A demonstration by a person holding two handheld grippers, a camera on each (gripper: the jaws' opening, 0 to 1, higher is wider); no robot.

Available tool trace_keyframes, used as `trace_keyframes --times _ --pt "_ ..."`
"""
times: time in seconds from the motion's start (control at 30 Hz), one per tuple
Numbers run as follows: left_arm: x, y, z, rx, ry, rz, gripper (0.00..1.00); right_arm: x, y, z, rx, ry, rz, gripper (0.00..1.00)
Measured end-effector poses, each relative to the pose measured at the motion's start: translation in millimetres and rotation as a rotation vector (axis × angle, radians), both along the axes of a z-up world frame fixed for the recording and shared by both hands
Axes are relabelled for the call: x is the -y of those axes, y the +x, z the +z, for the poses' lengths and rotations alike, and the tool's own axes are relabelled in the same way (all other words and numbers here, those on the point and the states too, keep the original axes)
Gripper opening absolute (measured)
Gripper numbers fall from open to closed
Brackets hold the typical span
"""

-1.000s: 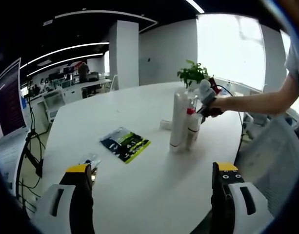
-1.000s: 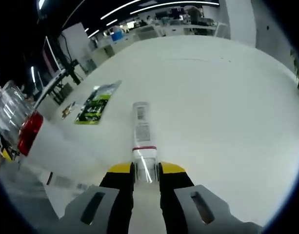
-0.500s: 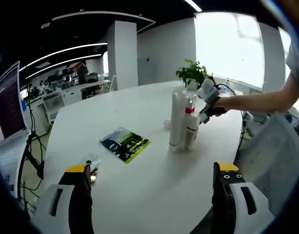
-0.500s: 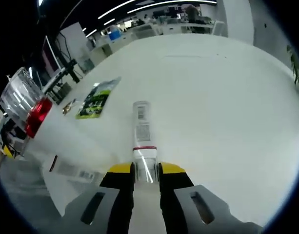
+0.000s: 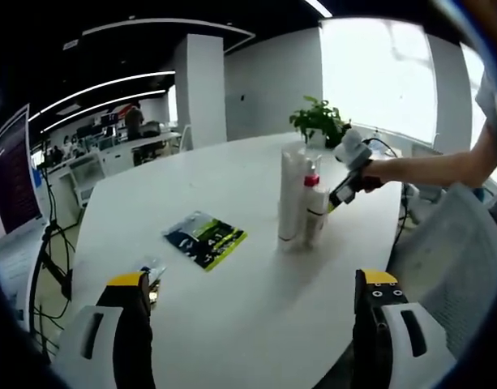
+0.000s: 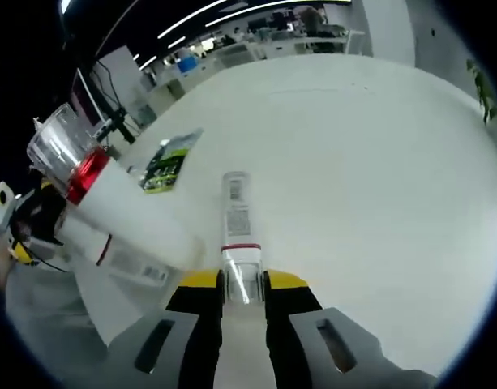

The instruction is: Arrange the skincare products in the storage area until every visible bottle or jar stands upright without overlapping.

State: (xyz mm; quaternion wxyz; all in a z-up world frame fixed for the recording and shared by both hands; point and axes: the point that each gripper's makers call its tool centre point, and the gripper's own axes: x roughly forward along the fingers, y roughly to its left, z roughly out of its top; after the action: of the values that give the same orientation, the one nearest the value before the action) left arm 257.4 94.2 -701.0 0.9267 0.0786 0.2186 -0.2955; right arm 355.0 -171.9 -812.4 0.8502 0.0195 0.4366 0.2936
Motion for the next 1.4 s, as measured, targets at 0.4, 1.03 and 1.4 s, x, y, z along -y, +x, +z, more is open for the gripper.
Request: trace_keyframes --times 0.4,1.03,1.4 --pt "0.2 -1.8 -1.7 0.002 0.025 -0.016 0.99 14.5 -6.4 5.4 0.021 0.015 -0.02 0.19" --pt "2.5 -2.8 -0.3 0.009 0.029 -0.021 0.99 20.6 -32.6 16.4 -0.009 0.191 -0.114 0.18" --pt "4.8 -3.8 -1.7 0.005 0.035 -0.03 0.99 25.4 -49.6 32.8 0.035 0.205 -0.12 0.18"
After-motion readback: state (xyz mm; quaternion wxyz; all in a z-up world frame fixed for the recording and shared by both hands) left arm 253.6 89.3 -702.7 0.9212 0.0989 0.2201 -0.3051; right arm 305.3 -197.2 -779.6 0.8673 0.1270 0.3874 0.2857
